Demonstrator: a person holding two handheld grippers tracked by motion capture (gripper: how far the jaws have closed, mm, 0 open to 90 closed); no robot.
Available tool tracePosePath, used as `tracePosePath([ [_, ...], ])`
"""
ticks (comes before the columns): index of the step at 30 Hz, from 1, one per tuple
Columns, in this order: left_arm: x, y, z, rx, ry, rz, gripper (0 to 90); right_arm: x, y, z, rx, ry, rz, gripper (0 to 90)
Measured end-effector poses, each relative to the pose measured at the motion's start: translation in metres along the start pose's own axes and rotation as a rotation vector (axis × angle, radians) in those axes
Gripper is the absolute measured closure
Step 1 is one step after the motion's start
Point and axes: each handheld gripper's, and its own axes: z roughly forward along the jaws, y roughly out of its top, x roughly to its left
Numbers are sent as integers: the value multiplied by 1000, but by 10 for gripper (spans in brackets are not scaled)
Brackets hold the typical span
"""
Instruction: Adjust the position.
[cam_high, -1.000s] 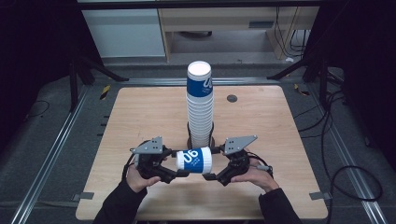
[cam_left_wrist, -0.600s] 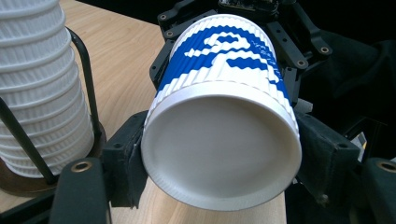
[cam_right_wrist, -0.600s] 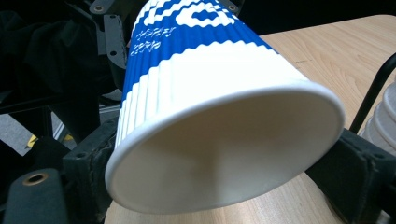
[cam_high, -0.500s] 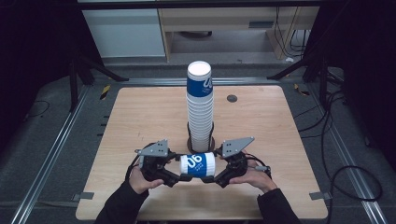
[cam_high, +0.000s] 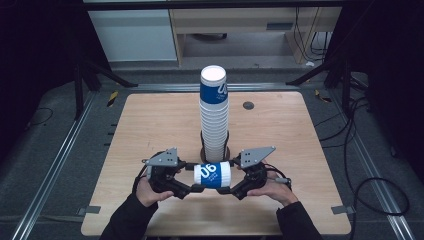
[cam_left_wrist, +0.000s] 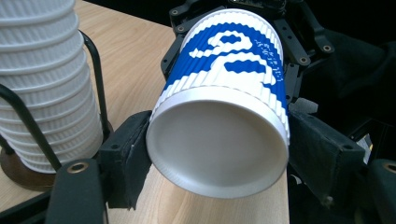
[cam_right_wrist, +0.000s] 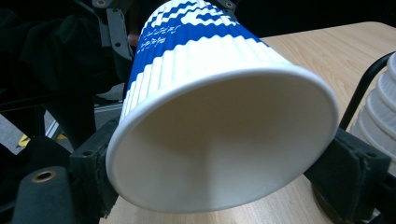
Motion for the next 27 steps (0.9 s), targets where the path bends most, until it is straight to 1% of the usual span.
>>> tracePosePath([
  [5,1,1,-4,-4,6,-2,245,0,0,0,9,-1,-2,150],
  [8,1,1,-3,5,3,-1,269,0,0,1,9,4,-3,150],
  [11,3,-1,0,6,0,-7,269,1,0,1,9,4,-2,149],
  [15,1,-1,-1,1,10,1,272,0,-1,2,13,2,11,135],
  [17,1,-1,-1,1,9,3,274,0,0,2,10,-1,15,131],
  [24,0,-1,2,29,9,21,278,0,-1,4,18,8,25,122],
  [27,0,-1,2,27,5,18,279,0,-1,4,21,9,25,137],
])
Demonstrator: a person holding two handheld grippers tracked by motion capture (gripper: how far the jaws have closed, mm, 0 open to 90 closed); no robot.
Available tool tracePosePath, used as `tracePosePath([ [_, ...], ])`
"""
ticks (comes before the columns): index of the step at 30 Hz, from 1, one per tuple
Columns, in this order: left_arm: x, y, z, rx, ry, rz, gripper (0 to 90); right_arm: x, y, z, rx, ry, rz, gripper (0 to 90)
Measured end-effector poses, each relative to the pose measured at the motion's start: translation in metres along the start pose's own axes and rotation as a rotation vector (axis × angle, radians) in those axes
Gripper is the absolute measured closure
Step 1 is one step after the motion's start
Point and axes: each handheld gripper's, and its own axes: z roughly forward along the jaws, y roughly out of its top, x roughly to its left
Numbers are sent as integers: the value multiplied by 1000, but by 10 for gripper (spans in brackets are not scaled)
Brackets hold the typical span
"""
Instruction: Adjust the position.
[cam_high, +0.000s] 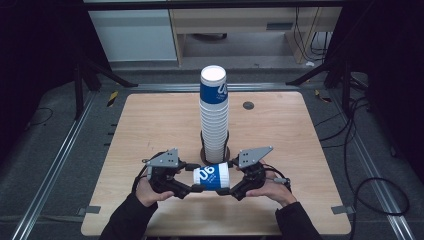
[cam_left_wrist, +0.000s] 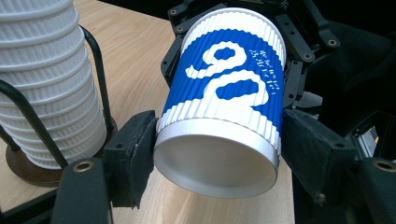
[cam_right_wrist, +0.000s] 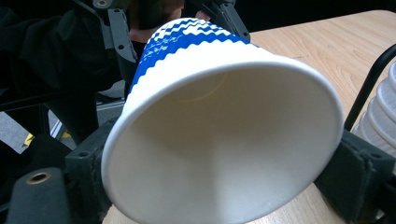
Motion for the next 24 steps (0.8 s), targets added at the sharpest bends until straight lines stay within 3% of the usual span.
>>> tracePosePath([
  [6,-1,1,-1,-8,5,1,272,0,1,-4,-19,12,-6,163],
  [16,1,3,-9,-1,28,-3,202,-1,4,-15,-32,-19,-15,162],
  [24,2,-1,4,133,42,31,152,-3,7,-17,40,-39,-30,161],
])
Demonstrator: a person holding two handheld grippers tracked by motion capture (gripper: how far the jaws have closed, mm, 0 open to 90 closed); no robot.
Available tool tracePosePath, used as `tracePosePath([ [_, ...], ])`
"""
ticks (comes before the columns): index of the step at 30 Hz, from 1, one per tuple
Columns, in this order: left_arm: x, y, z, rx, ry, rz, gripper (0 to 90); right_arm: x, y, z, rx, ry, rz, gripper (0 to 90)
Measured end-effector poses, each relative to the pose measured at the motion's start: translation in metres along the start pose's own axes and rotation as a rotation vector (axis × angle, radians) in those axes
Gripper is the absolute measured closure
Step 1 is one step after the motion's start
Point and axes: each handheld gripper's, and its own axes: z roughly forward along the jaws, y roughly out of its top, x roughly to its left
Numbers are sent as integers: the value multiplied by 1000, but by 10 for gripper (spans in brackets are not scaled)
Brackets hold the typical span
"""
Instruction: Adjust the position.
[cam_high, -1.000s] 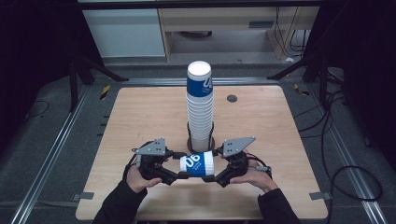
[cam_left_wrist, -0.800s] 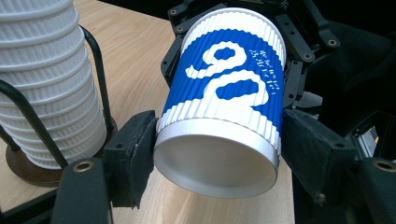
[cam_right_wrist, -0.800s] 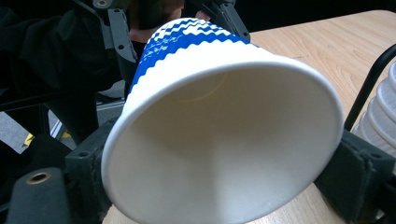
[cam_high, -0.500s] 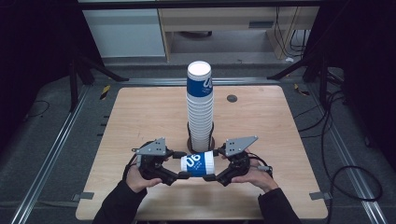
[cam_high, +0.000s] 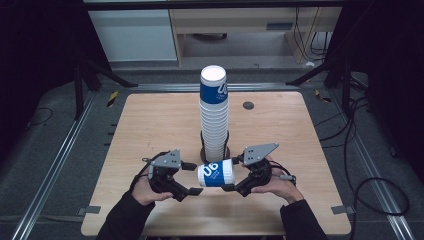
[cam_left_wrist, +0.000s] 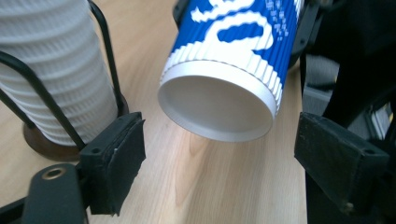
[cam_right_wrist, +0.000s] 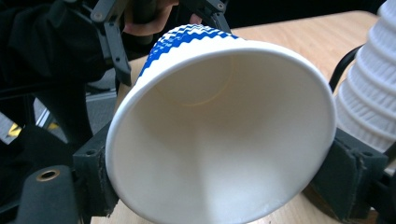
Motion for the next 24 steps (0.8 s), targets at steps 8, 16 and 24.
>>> tracePosePath([
  [8,1,-3,15,77,-8,25,165,3,-2,18,88,20,-17,157],
  [16,1,-6,23,110,-44,41,235,4,-3,29,126,41,-26,156],
  [24,1,-7,24,110,-44,57,263,4,-4,30,136,39,-30,144],
])
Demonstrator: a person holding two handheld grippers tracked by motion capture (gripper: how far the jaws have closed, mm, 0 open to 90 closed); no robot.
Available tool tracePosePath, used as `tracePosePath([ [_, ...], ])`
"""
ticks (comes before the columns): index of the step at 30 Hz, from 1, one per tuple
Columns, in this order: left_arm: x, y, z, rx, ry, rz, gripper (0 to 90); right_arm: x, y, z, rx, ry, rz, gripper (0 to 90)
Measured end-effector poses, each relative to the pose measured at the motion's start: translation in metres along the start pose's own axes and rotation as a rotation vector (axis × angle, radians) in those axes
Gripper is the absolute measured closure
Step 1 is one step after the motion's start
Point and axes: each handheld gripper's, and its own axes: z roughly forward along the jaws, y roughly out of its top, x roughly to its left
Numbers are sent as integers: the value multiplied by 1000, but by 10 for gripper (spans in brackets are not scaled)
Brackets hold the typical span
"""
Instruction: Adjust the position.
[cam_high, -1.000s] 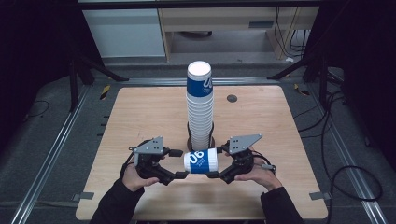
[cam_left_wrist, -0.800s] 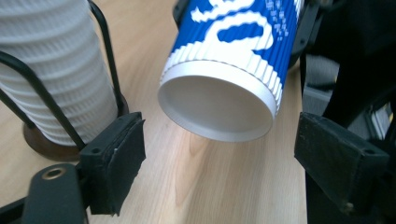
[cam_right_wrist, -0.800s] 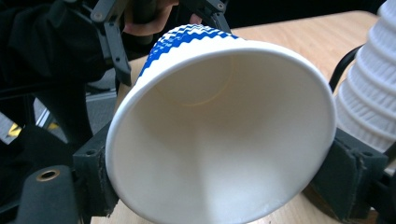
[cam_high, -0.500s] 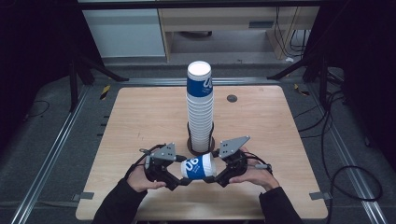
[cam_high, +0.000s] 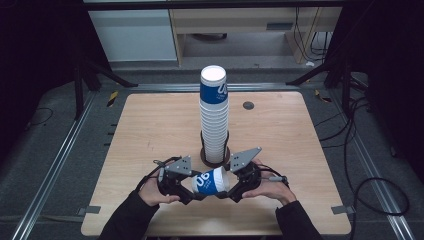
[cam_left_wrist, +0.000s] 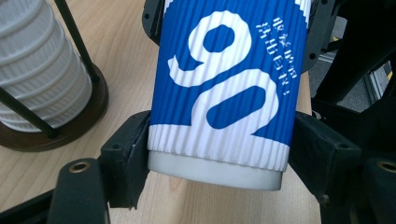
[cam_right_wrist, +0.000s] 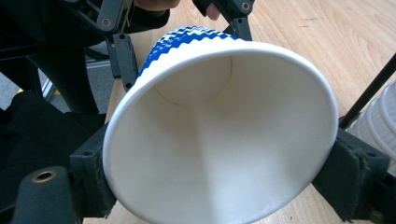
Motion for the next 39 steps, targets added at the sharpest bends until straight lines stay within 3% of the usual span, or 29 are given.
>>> tracePosePath([
  [12,1,-1,-5,-30,23,-2,272,-2,1,-8,-61,-28,21,88],
  [20,4,-3,-10,-55,53,-25,272,-4,4,-23,-137,-64,59,68],
  [30,10,-9,-20,-164,127,-79,272,-10,1,-44,-239,-151,123,63],
  [39,6,-7,-22,-226,140,-83,271,-10,-2,-42,-255,-146,155,60],
])
